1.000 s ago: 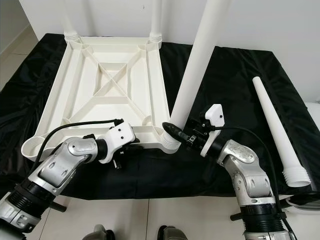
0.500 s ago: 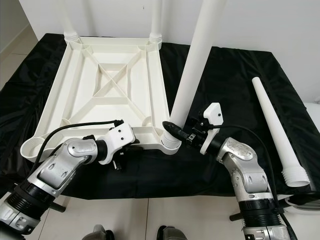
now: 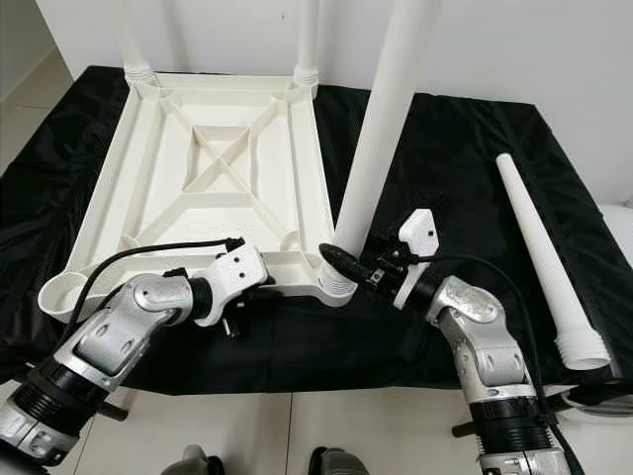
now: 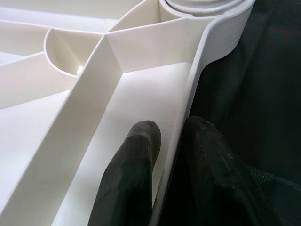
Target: Building children table
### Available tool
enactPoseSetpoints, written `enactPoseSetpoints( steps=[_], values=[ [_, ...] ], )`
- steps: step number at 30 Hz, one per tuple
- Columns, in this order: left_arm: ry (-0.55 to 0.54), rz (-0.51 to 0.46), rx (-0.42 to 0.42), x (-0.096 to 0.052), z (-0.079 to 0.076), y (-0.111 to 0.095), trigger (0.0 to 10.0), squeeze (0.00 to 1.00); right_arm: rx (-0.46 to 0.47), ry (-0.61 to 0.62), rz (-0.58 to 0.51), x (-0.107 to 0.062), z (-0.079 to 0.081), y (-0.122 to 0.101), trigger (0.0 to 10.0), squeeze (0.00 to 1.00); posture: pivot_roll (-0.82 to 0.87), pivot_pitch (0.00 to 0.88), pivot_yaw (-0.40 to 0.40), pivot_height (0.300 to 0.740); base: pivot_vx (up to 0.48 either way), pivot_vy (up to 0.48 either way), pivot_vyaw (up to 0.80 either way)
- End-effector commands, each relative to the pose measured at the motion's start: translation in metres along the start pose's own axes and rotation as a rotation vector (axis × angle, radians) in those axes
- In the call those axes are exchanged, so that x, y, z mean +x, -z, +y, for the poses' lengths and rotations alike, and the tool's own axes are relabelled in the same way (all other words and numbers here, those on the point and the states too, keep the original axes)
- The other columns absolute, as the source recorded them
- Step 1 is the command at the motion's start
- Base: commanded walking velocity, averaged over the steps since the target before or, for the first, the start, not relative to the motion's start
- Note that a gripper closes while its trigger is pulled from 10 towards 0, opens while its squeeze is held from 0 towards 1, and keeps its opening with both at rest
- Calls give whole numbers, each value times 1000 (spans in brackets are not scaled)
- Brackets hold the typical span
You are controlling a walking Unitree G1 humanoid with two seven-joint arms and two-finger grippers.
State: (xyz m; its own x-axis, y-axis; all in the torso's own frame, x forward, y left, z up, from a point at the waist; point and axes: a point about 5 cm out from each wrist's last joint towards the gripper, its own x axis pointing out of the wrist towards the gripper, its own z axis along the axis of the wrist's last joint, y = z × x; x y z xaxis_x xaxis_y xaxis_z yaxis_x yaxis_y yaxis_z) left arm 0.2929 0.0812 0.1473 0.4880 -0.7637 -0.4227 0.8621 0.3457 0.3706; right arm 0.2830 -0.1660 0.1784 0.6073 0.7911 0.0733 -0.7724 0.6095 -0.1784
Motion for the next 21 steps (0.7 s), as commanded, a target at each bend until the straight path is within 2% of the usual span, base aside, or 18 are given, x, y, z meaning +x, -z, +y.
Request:
enactPoseSetpoints(
  steps=[1,13,21],
  values=[
    [2,1,27,-4,-1,-2,10000,0,57,8,106,-7,7,25,10000,0,-44,120,-37,740,0,0,0],
    [8,-2,31,-5,-1,-4,10000,0,75,48,113,-12,9,33,10000,0,-48,123,-30,740,0,0,0],
    [12,0,34,-5,-2,-5,10000,0,84,142,120,-12,3,38,10000,0,-48,130,-25,740,0,0,0]
  ],
)
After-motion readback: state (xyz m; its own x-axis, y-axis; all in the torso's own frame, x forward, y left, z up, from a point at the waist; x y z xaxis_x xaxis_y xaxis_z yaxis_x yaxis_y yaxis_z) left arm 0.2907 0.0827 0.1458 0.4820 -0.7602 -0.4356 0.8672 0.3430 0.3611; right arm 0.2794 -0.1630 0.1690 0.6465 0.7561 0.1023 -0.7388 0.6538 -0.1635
